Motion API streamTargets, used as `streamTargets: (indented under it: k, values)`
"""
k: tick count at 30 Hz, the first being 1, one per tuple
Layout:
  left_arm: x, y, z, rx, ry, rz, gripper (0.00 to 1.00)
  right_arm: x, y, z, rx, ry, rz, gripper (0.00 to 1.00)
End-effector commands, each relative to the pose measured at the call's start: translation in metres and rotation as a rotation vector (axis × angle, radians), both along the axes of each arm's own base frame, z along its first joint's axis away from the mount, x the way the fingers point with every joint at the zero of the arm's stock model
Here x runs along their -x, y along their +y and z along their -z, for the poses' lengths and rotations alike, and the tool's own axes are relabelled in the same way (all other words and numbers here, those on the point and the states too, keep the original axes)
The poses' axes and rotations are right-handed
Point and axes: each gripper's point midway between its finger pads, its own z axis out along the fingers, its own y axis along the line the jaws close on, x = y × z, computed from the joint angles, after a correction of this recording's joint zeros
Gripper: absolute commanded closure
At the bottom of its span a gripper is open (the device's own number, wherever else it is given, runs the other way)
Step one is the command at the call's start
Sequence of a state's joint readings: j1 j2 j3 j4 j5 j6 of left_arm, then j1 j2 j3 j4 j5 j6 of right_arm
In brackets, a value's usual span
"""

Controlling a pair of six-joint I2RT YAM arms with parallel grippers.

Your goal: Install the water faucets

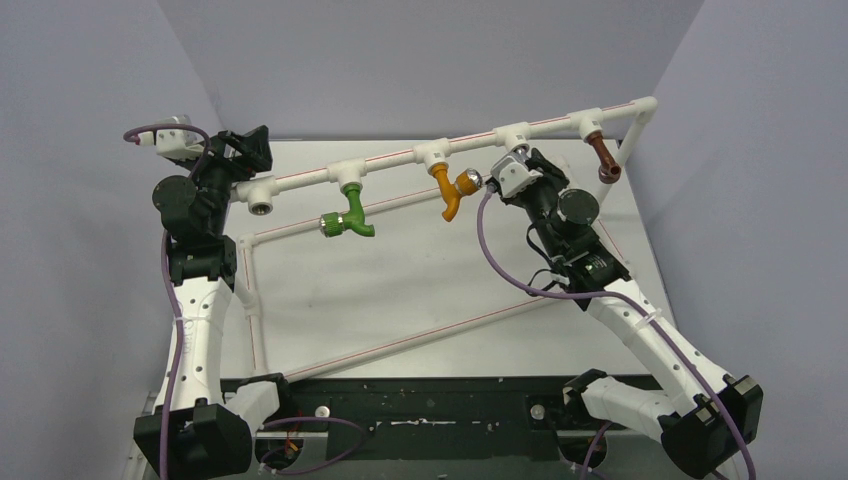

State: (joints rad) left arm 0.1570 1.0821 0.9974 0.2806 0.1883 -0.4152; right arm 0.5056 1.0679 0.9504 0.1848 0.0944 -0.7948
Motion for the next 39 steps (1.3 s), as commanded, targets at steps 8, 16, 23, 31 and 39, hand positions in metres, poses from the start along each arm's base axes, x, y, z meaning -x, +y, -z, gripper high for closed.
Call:
streamTargets:
  k: [8,16,23,31,39]
  values:
    - [-0.005,0.002,0.15,0.086,0.457,0.008,0.1,0.016,0.018,-0.066,-0.761,0.037,-0.114,1.0]
    - [-0.004,0.002,0.149,0.088,0.455,0.01,0.1,0.024,0.03,-0.081,-1.327,0.188,-0.194,1.0]
    - [-0.004,0.001,0.148,0.089,0.452,0.013,0.1,0.032,0.021,-0.089,-1.792,0.238,-0.258,1.0]
    - [-0.004,0.0,0.148,0.092,0.451,0.018,0.1,0.038,0.012,-0.104,-2.254,0.326,-0.354,1.0]
    - [-0.005,0.0,0.149,0.096,0.454,0.02,0.1,0.036,0.003,-0.113,-2.522,0.37,-0.382,1.0]
